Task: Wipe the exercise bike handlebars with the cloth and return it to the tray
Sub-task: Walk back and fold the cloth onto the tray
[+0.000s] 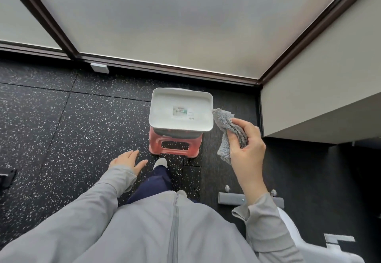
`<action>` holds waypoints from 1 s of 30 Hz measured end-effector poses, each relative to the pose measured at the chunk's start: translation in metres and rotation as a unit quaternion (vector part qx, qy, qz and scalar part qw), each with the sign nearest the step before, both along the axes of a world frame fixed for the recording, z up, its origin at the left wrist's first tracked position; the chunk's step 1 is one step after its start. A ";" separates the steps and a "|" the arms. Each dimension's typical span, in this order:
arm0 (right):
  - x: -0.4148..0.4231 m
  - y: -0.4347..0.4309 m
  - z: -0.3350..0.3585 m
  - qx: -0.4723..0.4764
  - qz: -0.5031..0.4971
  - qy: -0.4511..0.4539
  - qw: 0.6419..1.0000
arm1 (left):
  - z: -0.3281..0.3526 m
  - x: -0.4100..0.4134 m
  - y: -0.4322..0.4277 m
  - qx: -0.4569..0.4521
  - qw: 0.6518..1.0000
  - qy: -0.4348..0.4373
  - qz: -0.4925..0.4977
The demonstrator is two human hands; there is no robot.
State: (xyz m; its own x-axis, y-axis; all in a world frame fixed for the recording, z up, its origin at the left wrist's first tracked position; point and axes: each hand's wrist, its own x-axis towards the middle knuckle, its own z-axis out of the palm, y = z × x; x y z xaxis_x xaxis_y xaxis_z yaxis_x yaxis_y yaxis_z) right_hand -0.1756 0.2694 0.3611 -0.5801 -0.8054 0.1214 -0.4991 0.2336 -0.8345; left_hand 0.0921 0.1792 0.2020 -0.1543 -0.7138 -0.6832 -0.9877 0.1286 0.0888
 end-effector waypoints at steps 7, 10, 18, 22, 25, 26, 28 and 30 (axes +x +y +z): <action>0.009 -0.082 -0.013 0.003 -0.004 0.006 1.000 | 0.006 -0.024 -0.093 -0.027 0.997 0.076 0.003; 0.012 -0.109 -0.019 0.002 -0.010 0.002 1.000 | 0.021 -0.046 -0.118 -0.028 0.990 0.138 0.025; 0.014 -0.170 -0.036 -0.008 0.034 0.016 0.999 | 0.092 -0.126 -0.143 0.045 0.866 0.452 0.208; 0.015 -0.183 -0.047 0.022 0.092 -0.001 0.996 | 0.107 -0.160 -0.151 0.134 0.770 0.541 0.310; 0.012 -0.182 -0.056 0.050 0.128 -0.022 0.990 | 0.096 -0.164 -0.158 0.128 0.794 0.501 0.320; 0.010 -0.181 -0.059 0.055 0.133 -0.034 0.989 | 0.091 -0.165 -0.159 0.134 0.797 0.492 0.325; 0.006 -0.178 -0.064 0.054 0.131 -0.051 0.989 | 0.086 -0.167 -0.159 0.154 0.790 0.488 0.339; 0.003 -0.175 -0.068 0.051 0.124 -0.068 0.989 | 0.085 -0.168 -0.156 0.164 0.776 0.492 0.358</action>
State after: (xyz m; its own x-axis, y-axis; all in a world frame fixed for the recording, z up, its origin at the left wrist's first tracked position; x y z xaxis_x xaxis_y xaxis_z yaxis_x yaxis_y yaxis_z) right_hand -0.1724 0.0939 0.2927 -0.3693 -0.9287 -0.0330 -0.4366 0.2047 -0.8760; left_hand -0.0763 0.0232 0.2867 -0.3597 -0.6701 -0.6493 -0.2288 -0.6113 0.7576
